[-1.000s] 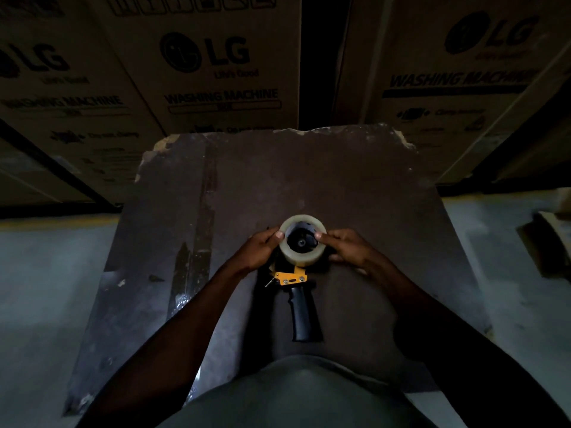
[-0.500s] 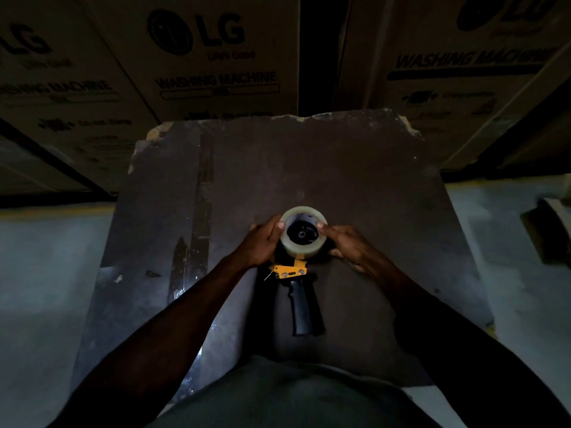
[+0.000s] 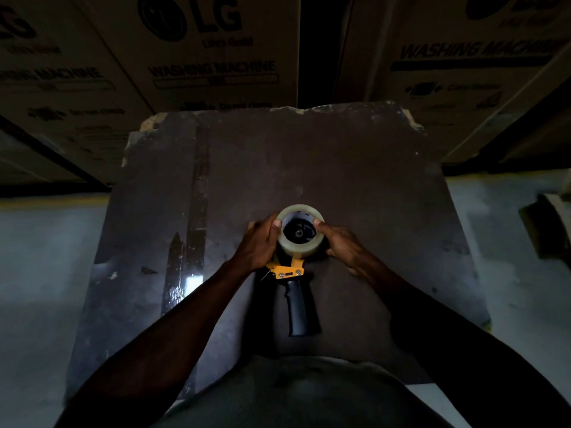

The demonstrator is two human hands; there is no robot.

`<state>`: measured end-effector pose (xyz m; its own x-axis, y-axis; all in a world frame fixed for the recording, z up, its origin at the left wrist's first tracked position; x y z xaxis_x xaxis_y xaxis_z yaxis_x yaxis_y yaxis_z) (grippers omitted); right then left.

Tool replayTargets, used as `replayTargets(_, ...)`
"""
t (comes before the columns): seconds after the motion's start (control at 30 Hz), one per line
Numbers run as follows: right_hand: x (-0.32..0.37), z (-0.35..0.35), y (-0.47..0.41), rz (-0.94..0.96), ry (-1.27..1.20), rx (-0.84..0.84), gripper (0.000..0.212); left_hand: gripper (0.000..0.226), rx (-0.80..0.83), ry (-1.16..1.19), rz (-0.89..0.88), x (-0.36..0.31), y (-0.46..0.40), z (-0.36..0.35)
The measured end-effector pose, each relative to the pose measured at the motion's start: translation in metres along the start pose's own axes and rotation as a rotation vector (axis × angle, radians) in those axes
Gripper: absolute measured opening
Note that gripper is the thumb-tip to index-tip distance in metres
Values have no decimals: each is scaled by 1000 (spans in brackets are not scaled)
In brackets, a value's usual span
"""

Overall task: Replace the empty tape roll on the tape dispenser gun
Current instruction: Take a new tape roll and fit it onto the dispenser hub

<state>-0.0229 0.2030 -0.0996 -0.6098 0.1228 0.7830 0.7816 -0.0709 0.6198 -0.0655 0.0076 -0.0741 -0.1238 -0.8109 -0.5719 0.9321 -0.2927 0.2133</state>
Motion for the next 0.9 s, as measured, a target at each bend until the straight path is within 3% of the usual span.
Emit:
replayTargets(0.1, -9, 4, -4, 15, 40, 3, 102, 45, -15, -45, -35, -3, 2, 0)
replayTargets(0.13, -12, 4, -4, 24, 40, 8, 102, 45, -27, -57, -59, -6, 4, 2)
replayTargets(0.23, -14, 3, 1, 55, 10, 8, 77, 45, -42, -86, -134, -18, 7, 6)
replayTargets(0.4, -14, 2, 2, 105, 37, 9, 64, 39, -36, -108, -142, -18, 10, 7)
replayTargets(0.5, -20, 3, -4, 92, 64, 5, 64, 46, -33, -122, -141, -15, 10, 3)
replayTargets(0.63, -22, 5, -5, 87, 67, 19, 79, 43, -35, -133, -134, -12, 8, 1)
replayTargets(0.8, -12, -1, 9, 116, 44, 33, 68, 50, -48, -144, -162, -13, 10, 2)
replayTargets(0.9, -11, 0, 10, 109, 40, 24, 66, 42, -73, -145, -148, -17, 13, 7)
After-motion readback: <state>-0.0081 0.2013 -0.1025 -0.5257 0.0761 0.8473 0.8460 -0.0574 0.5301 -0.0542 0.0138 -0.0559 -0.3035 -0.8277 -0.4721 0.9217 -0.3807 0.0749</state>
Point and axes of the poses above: each hand's wrist, its own y-axis away from the middle knuckle, its own z-axis out of the back of the hand, x = y × z, the point moved 8 cm from there along -y, towards the middle knuckle, and after that the axes turned 12 degrees about -y, right-handed, at the moved point
